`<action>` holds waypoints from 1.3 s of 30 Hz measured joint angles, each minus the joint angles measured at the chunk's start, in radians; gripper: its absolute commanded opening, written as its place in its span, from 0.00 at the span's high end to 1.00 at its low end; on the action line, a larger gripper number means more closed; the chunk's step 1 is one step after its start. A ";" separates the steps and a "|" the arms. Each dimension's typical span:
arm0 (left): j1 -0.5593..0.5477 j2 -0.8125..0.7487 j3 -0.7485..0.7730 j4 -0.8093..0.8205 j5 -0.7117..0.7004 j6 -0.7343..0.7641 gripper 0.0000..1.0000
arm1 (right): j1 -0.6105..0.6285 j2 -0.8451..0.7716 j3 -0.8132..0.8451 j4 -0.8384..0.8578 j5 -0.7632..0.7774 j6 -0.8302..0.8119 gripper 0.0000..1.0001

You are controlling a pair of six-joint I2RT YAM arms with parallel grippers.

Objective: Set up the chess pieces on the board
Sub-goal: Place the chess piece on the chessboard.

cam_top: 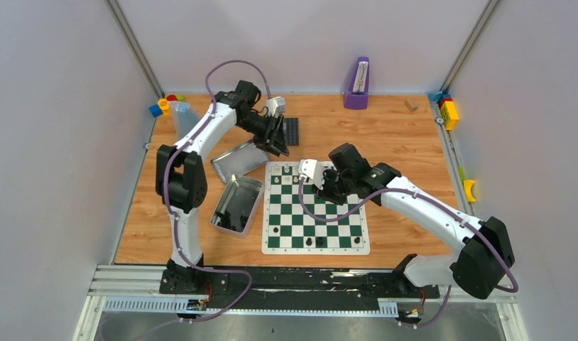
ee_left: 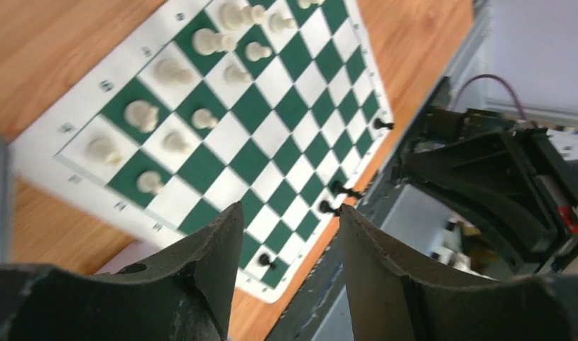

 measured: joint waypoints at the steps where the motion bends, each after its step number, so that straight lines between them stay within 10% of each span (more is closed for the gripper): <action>1: 0.005 -0.025 -0.003 -0.016 -0.035 0.031 0.40 | 0.001 0.000 0.000 -0.027 -0.008 -0.005 1.00; 13: 0.019 -0.311 -0.100 -0.148 -0.355 0.265 0.18 | 0.038 -0.015 -0.110 -0.209 -0.037 -0.023 1.00; 39: 0.031 -0.481 -0.209 -0.175 -0.547 0.329 0.16 | 0.163 0.140 -0.215 -0.157 0.037 0.062 0.98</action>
